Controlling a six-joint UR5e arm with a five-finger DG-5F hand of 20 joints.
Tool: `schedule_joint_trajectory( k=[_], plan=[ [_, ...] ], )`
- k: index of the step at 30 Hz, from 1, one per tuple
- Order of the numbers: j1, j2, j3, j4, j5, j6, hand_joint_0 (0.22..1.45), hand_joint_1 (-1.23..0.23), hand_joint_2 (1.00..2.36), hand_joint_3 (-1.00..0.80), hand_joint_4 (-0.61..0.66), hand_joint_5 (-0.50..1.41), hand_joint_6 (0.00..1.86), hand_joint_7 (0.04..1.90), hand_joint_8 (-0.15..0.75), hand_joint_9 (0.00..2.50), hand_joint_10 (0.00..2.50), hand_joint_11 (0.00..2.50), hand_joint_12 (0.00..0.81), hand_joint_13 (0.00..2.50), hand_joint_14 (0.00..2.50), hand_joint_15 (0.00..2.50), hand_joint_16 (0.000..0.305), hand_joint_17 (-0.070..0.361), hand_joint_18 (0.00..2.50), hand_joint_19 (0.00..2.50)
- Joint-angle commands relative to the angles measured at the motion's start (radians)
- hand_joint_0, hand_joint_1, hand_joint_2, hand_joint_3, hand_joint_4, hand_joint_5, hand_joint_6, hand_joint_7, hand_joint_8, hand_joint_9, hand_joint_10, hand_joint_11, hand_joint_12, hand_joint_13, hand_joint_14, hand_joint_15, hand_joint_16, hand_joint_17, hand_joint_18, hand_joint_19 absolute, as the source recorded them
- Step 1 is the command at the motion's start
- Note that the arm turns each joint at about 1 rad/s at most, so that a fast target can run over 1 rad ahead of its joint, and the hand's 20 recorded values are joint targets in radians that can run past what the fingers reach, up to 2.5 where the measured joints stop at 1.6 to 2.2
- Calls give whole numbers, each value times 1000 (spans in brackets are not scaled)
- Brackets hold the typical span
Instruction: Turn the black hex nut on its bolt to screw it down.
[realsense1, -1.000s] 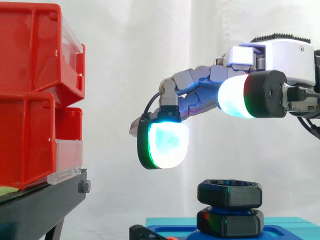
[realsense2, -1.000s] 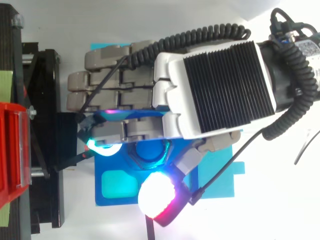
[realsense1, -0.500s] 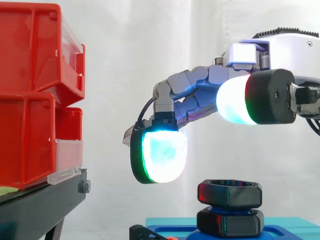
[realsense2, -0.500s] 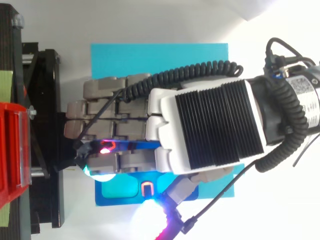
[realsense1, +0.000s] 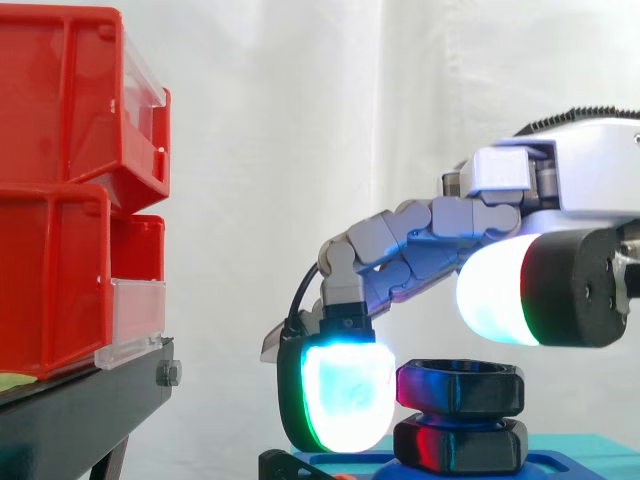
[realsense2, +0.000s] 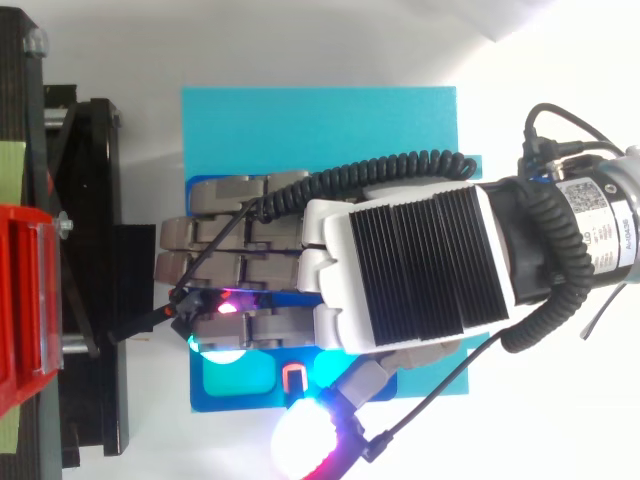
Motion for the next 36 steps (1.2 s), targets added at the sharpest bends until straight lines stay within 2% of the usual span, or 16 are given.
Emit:
schedule_joint_trajectory(
  k=[1,13,21,24,36],
  plan=[
    [0,-1,-10,23,-1,2,505,-189,1000,-500,307,-89,500,1222,298,465,3,136,369,499,2,85,51,116,427,200],
    [1,-1,-10,34,-1,3,505,-200,1000,-500,279,-98,559,1182,298,469,2,137,370,502,2,81,52,116,435,193],
    [1,-1,-10,41,-2,5,506,-209,1000,-500,268,-121,690,1003,299,476,4,153,371,517,2,88,51,115,439,193],
    [-2,-1,-10,38,-4,3,506,-213,1000,-500,265,-130,751,927,297,481,3,160,370,518,2,88,51,115,441,192],
    [-22,-1,-10,35,-28,3,507,-220,1000,-500,251,-144,801,889,300,494,3,170,367,526,2,92,51,115,450,185]
  ],
)
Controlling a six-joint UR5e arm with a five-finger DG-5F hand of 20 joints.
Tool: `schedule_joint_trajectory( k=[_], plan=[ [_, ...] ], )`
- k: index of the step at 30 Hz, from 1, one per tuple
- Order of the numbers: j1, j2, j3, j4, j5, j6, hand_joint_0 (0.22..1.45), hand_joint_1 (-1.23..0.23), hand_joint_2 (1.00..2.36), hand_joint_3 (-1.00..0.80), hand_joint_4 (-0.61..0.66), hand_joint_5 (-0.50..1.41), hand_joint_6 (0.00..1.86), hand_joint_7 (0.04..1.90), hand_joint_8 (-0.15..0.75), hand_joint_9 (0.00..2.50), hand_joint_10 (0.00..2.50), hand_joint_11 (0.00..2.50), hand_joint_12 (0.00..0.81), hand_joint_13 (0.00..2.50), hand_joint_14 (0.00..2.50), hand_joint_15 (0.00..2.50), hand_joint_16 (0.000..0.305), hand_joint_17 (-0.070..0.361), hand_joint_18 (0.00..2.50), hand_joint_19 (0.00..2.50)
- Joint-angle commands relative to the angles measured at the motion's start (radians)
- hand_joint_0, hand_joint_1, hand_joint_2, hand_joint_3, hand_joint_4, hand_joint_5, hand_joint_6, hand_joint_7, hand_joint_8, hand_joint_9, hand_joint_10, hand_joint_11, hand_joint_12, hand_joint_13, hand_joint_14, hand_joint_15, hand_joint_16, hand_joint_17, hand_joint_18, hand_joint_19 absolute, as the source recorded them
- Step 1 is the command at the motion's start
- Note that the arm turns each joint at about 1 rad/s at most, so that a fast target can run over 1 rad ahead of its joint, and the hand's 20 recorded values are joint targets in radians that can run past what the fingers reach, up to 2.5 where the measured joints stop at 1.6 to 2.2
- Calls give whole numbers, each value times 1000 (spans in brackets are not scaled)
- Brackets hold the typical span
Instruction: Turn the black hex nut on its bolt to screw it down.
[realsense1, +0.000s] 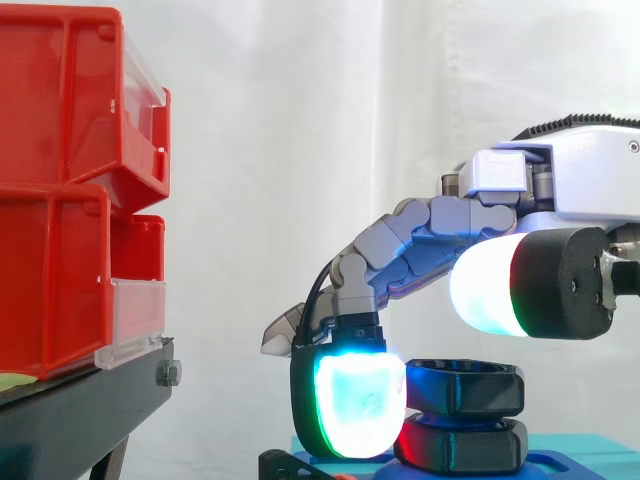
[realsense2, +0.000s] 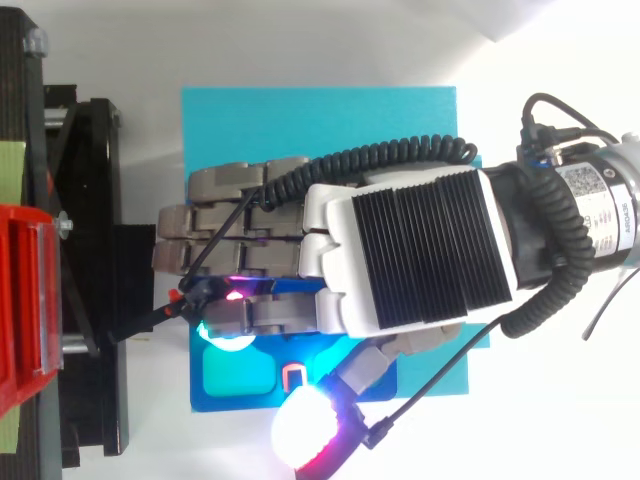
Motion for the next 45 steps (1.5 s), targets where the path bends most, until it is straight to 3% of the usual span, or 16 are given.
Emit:
schedule_joint_trajectory(
  k=[1,14,30,38,45],
  plan=[
    [-6,-1,0,0,-10,0,507,-221,1000,-500,255,-144,801,888,301,493,3,174,367,526,3,92,51,115,449,196],
    [-24,-1,0,-3,-20,-2,507,-223,1000,-500,256,-146,804,873,302,495,3,177,367,531,2,99,51,115,457,200],
    [-67,-1,0,0,-71,-3,507,-222,1000,-500,266,-143,795,885,304,498,3,170,370,540,3,107,51,115,472,209],
    [-116,1,0,7,-140,-14,507,-223,1000,-500,262,-142,793,877,304,500,3,172,372,550,3,110,51,116,480,206],
    [-122,1,1,29,-163,-11,508,-222,1000,-500,275,-139,784,881,304,499,4,175,372,555,3,114,51,115,481,215]
  ],
)
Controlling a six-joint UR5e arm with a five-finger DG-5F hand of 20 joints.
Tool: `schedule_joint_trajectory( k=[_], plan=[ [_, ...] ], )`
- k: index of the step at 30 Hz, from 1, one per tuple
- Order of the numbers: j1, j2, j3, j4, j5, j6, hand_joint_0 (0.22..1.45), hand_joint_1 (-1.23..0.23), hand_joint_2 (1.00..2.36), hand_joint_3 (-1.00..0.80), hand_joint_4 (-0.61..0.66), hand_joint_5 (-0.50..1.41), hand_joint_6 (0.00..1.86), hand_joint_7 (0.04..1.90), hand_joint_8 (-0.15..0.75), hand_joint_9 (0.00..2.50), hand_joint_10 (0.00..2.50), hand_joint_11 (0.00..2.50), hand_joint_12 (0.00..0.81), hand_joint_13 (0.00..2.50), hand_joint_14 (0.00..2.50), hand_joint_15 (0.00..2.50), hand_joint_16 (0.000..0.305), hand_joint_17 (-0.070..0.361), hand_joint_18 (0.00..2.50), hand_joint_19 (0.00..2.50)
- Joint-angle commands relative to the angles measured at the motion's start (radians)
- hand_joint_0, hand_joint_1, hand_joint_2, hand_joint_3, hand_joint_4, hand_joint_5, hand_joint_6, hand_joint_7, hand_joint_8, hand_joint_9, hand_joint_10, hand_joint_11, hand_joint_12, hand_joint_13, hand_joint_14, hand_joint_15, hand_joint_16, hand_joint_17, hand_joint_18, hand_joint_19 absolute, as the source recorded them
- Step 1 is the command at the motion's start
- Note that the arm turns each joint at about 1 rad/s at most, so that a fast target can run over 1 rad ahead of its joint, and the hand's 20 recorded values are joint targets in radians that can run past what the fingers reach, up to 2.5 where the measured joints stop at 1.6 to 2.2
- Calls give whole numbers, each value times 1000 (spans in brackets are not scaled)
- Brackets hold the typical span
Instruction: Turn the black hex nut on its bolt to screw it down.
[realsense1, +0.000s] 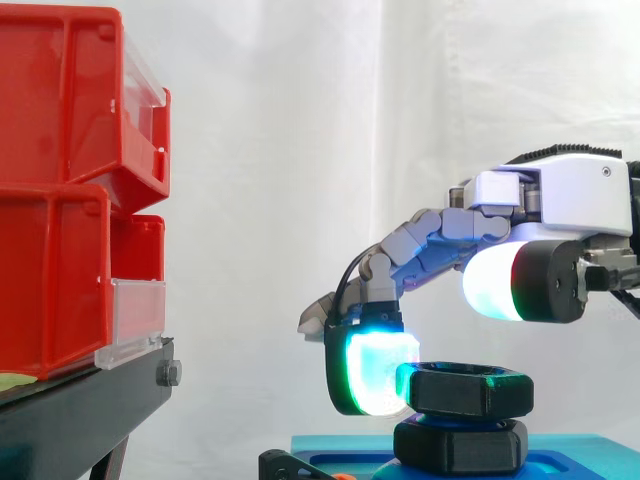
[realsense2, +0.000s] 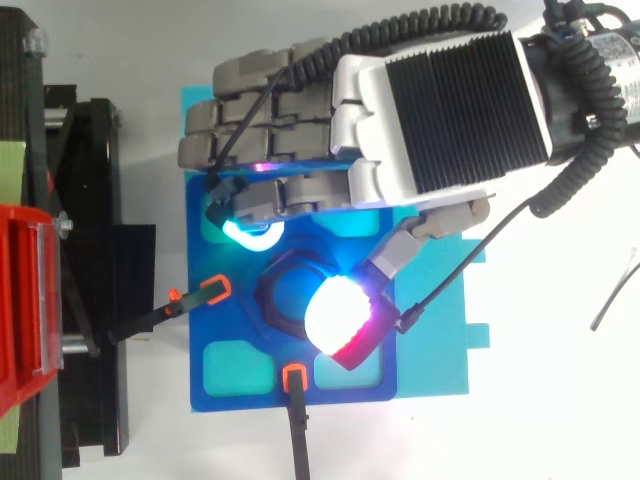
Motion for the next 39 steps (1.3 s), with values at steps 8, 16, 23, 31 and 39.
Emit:
schedule_joint_trajectory(
  k=[8,16,23,31,39],
  plan=[
    [22,-1,8,31,20,6,508,-226,1000,-500,274,-136,770,894,308,509,3,178,374,560,3,114,52,116,491,213],
    [68,1,8,81,78,23,509,-231,1000,-500,273,-135,765,907,307,513,4,176,376,566,3,116,52,116,493,211],
    [94,1,8,60,111,23,510,-232,1000,-500,276,-134,763,912,306,511,4,179,375,567,3,122,52,116,494,222],
    [112,1,8,31,137,23,510,-237,1000,-500,264,-133,778,919,307,515,6,179,373,566,3,116,51,116,494,213],
    [121,1,8,17,141,23,511,-245,1000,-500,261,-136,796,915,306,517,4,181,372,567,3,117,51,116,495,213]
  ],
)
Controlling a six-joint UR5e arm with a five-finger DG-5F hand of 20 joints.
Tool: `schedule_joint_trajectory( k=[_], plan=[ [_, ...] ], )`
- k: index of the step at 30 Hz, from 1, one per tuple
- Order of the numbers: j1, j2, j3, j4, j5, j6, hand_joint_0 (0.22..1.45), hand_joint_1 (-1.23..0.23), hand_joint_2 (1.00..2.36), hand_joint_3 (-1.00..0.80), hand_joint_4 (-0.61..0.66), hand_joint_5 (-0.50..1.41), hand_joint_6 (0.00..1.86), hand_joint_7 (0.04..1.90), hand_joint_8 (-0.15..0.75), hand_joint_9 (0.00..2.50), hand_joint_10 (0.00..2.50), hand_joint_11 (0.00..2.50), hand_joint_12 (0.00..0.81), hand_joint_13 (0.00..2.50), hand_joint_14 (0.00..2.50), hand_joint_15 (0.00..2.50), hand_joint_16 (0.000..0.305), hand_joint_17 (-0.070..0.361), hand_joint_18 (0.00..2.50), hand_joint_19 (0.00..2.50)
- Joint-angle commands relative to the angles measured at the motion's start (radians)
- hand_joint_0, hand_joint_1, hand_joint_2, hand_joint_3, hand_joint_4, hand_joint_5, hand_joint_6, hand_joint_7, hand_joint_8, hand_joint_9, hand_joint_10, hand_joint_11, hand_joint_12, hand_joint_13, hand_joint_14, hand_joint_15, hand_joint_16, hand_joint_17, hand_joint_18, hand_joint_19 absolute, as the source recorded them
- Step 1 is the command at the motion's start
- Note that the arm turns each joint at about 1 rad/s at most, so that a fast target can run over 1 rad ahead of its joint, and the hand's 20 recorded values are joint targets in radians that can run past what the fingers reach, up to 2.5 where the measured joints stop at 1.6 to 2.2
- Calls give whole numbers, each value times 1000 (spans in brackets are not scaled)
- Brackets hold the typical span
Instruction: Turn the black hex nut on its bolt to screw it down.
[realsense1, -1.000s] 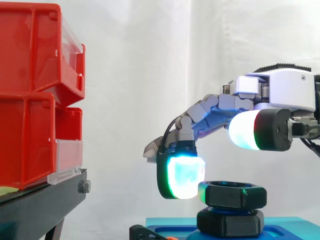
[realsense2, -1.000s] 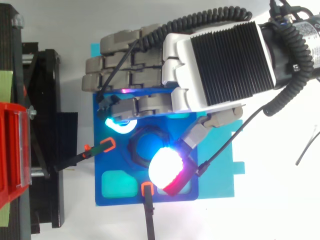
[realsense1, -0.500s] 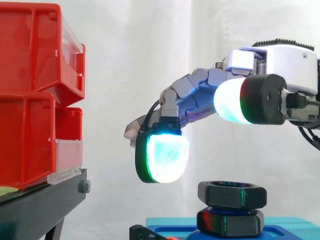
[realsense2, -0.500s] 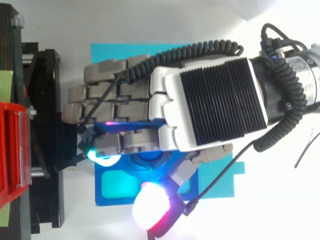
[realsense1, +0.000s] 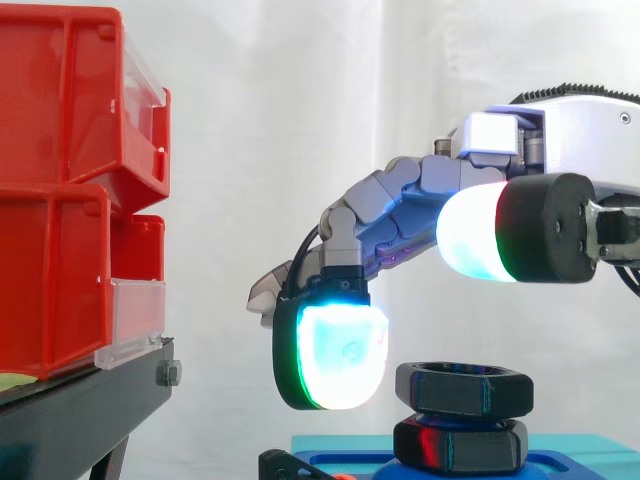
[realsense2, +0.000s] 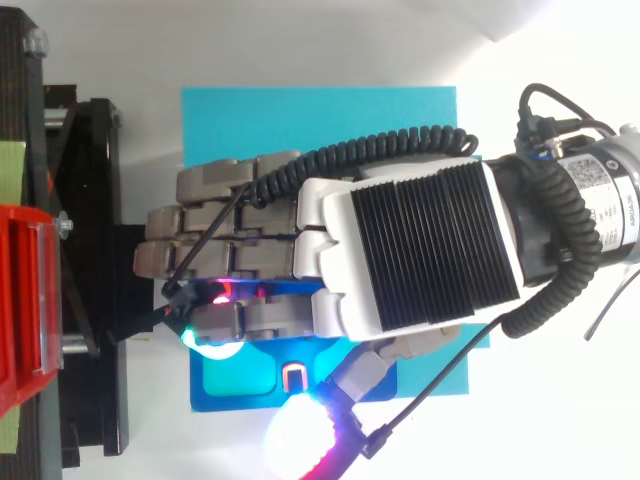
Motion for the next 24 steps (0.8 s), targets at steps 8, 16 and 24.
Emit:
schedule_joint_trajectory(
  k=[8,16,24],
  plan=[
    [12,-1,-1,-9,23,0,511,-250,1000,-500,277,-137,821,921,307,523,4,185,372,571,3,118,51,115,498,217],
    [6,1,-1,-21,18,0,512,-254,1000,-500,276,-137,824,914,307,528,4,186,372,575,3,119,51,115,501,213],
    [3,-1,-1,-29,13,0,513,-255,1000,-500,276,-136,824,925,308,530,6,185,372,577,3,123,51,115,503,224]
  ],
)
